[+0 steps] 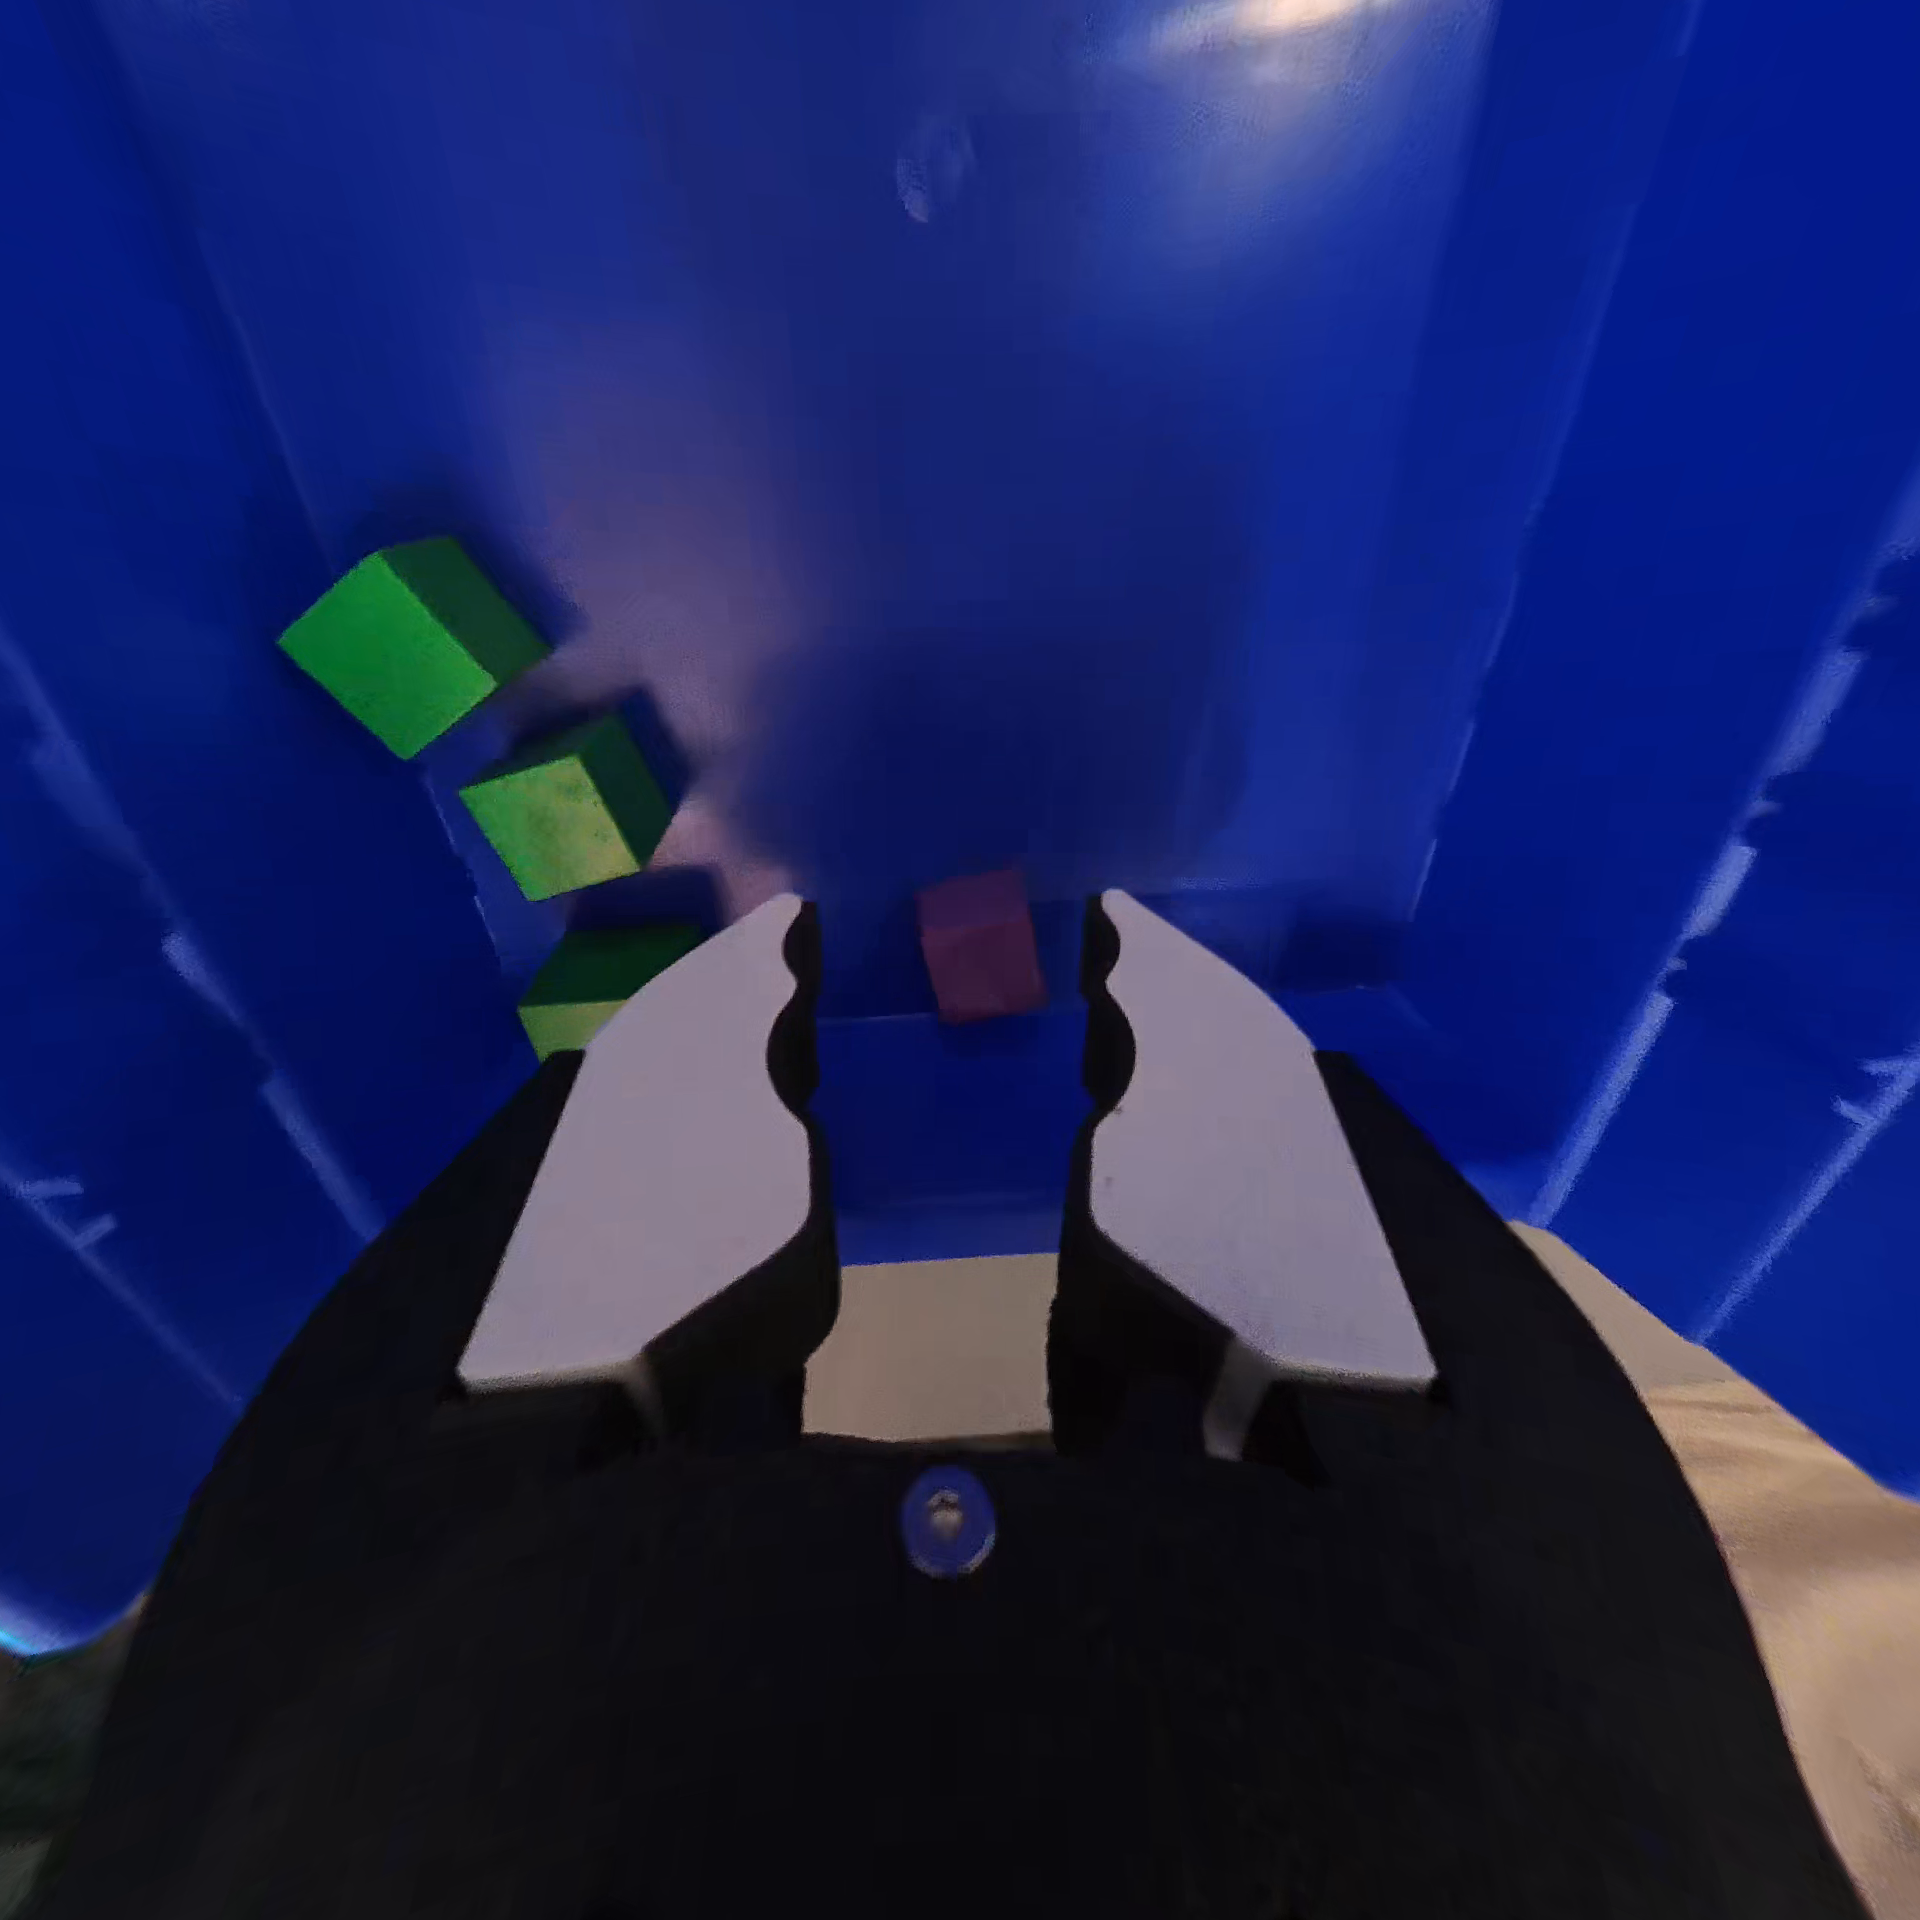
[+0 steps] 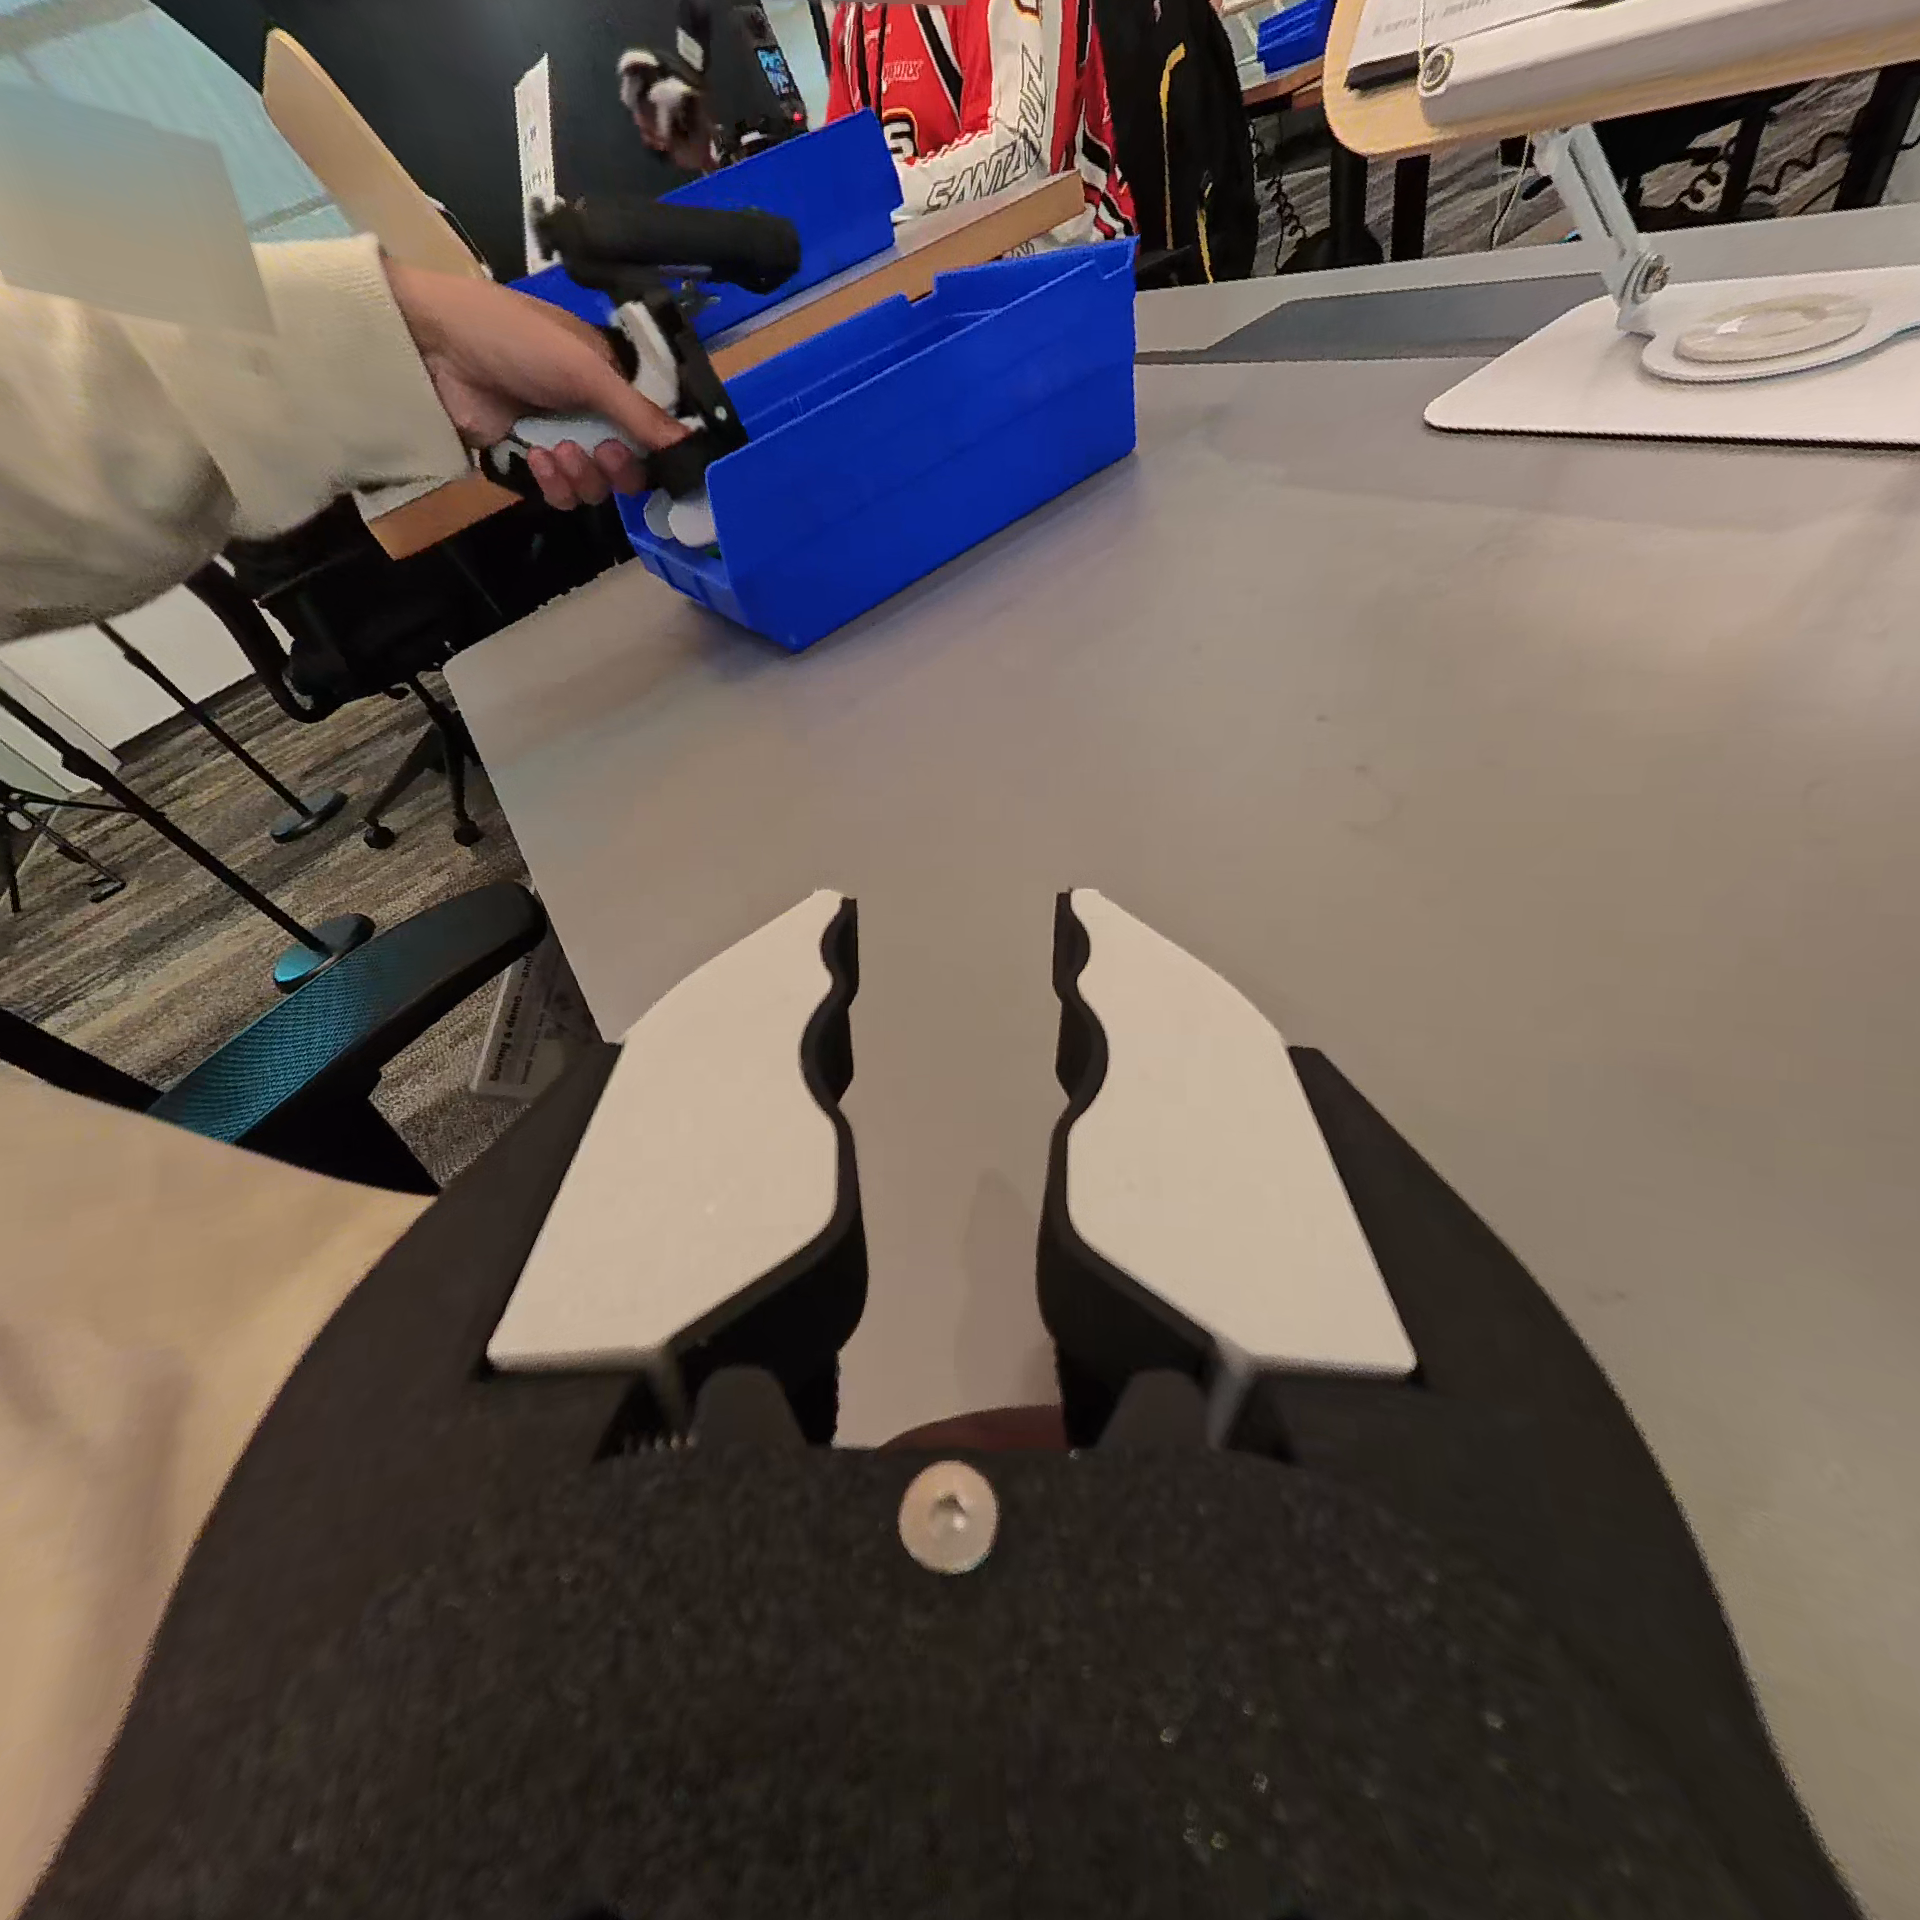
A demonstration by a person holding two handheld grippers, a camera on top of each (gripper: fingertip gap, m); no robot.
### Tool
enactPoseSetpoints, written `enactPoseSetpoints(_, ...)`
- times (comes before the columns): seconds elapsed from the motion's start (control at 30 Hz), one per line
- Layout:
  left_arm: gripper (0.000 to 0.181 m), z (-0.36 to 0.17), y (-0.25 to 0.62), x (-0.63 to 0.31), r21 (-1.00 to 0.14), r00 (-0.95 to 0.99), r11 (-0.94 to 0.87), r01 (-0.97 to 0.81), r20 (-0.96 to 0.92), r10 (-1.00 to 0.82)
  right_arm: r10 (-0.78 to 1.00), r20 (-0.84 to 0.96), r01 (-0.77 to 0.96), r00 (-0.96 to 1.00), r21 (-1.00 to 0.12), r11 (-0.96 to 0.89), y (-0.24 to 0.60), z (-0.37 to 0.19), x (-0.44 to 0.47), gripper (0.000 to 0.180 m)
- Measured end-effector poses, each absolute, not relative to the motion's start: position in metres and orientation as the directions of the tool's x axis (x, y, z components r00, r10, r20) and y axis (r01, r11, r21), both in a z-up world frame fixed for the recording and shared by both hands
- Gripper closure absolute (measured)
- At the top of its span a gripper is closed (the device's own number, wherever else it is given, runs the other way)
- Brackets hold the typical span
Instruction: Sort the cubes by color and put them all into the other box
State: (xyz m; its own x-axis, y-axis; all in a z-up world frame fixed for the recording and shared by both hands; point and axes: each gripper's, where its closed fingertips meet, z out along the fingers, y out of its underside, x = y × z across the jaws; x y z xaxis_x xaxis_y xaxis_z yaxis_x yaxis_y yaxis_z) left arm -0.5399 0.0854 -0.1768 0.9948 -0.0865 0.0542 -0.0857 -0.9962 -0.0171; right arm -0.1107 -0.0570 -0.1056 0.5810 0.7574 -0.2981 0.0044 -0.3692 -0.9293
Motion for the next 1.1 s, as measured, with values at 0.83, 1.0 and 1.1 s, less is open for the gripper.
enactPoseSetpoints(0.83, 0.160, -0.027, 0.036, -0.371, -0.936, 0.515, -0.304, -0.179, 0.175, -0.839, 0.700, -0.331, -0.128, 0.633, -0.936, -0.327, -0.030, -0.100, -0.082, 0.146)
enactPoseSetpoints(1.0, 0.160, -0.024, 0.017, -0.336, -0.954, 0.349, -0.267, -0.135, 0.207, -0.914, 0.728, -0.377, -0.166, 0.572, -0.923, -0.348, -0.031, -0.091, -0.097, 0.145)
enactPoseSetpoints(1.1, 0.160, -0.005, 0.003, -0.298, -0.967, 0.177, -0.238, -0.097, 0.218, -0.960, 0.818, -0.479, -0.186, 0.318, -0.878, -0.442, -0.038, -0.065, -0.135, 0.140)
